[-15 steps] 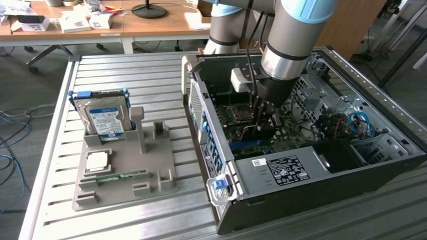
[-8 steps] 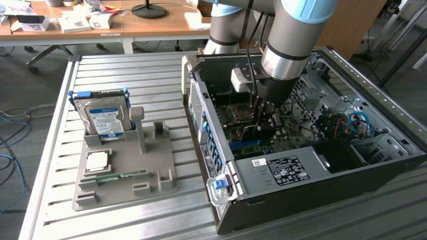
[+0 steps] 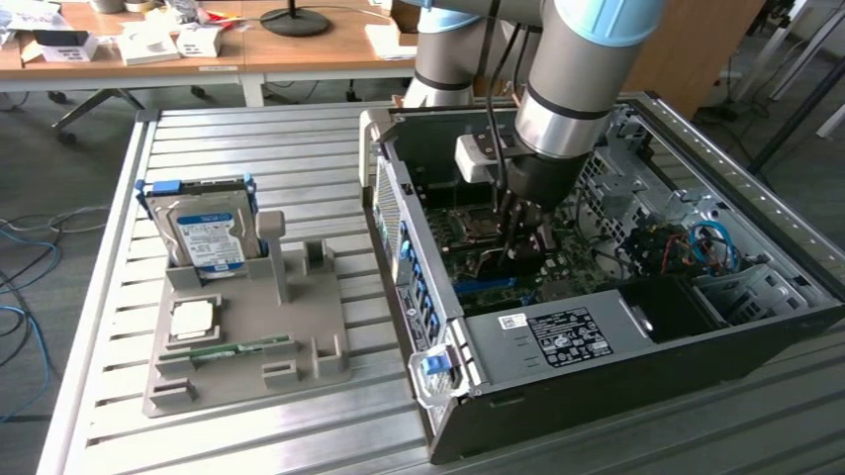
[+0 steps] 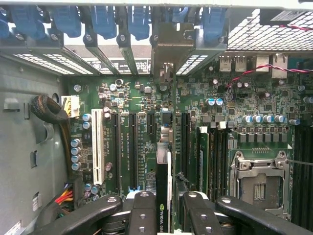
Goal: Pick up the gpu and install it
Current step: 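Insert the gpu into the slot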
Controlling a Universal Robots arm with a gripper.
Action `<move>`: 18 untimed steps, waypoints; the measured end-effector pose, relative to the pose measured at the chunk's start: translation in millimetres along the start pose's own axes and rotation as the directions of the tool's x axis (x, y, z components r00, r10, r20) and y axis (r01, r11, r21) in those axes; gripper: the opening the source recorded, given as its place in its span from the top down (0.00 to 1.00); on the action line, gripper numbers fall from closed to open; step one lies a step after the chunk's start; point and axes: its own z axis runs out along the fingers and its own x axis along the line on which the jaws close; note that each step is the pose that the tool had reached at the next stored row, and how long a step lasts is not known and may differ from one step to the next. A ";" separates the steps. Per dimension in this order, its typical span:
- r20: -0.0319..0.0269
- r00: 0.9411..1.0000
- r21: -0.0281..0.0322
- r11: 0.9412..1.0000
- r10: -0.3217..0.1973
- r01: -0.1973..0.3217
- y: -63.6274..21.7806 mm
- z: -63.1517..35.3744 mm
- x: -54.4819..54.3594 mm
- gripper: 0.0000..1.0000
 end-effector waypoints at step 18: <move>0.002 1.000 0.000 1.000 0.000 0.000 -1.5 1.8 0.0 0.74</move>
